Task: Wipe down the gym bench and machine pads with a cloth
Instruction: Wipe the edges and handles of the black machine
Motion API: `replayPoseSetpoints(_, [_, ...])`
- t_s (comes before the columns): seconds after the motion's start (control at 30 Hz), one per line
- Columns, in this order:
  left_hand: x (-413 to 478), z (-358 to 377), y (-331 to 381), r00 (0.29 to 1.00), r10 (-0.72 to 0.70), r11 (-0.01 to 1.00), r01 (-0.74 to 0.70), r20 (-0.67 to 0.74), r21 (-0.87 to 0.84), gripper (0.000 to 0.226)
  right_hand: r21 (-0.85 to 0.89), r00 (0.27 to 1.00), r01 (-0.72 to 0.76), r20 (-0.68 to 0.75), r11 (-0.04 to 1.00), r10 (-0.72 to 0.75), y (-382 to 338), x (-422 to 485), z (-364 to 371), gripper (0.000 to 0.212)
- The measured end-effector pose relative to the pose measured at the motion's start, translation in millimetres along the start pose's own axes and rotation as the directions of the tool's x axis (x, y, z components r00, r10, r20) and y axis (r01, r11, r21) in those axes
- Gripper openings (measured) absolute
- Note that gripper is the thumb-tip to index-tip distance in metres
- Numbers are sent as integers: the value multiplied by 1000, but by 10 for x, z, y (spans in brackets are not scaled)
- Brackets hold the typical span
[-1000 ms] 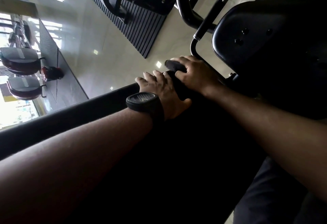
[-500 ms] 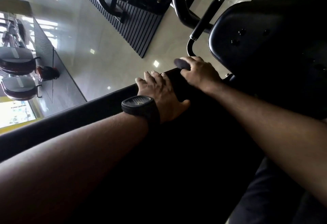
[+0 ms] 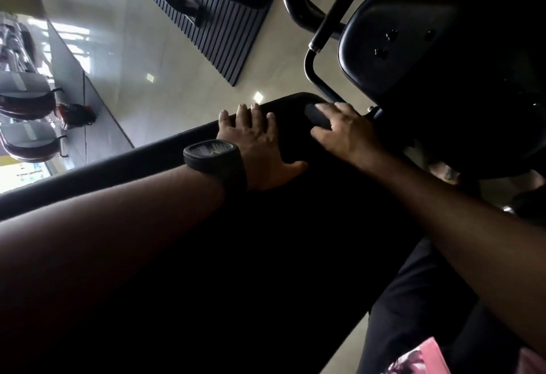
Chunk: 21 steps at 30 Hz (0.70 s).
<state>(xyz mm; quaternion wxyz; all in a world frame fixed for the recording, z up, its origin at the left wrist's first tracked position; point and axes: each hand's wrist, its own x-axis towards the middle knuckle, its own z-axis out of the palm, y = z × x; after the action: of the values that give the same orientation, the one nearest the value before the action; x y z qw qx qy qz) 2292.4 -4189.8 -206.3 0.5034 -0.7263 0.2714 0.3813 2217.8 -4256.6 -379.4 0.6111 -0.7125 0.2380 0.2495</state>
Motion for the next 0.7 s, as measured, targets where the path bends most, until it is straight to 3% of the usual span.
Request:
replayPoseSetpoints(0.07, [-46,17,-12,1000,2,1000,-2,2,5,113,70,991,134,-35,988,-132,-101,-285,22,78])
replayPoseSetpoints(0.13, [-65,16,-24,1000,4,1000,-4,-6,6,113,138,954,299,-85,944,-289,-175,-519,59,71])
replayPoseSetpoints(0.2, [-99,2,-36,1000,9,1000,-9,-3,5,116,124,927,374,-79,919,-366,-198,-528,48,68])
replayPoseSetpoints(0.4, [-284,-5,-78,999,-16,1000,16,28,12,121,1,996,70,-49,998,-70,-29,-383,11,72])
replayPoseSetpoints(0.47, [-309,-2,-60,1000,-18,1000,17,25,20,121,15,992,104,-69,994,-103,-75,-622,37,69])
replayPoseSetpoints(0.6, [-298,-3,-35,1000,-23,1000,22,17,14,125,89,932,351,-131,932,-339,-200,-868,58,70])
replayPoseSetpoints(0.7, [-314,-7,-18,999,-5,1000,4,38,29,132,57,951,302,-88,952,-296,-122,-644,37,71])
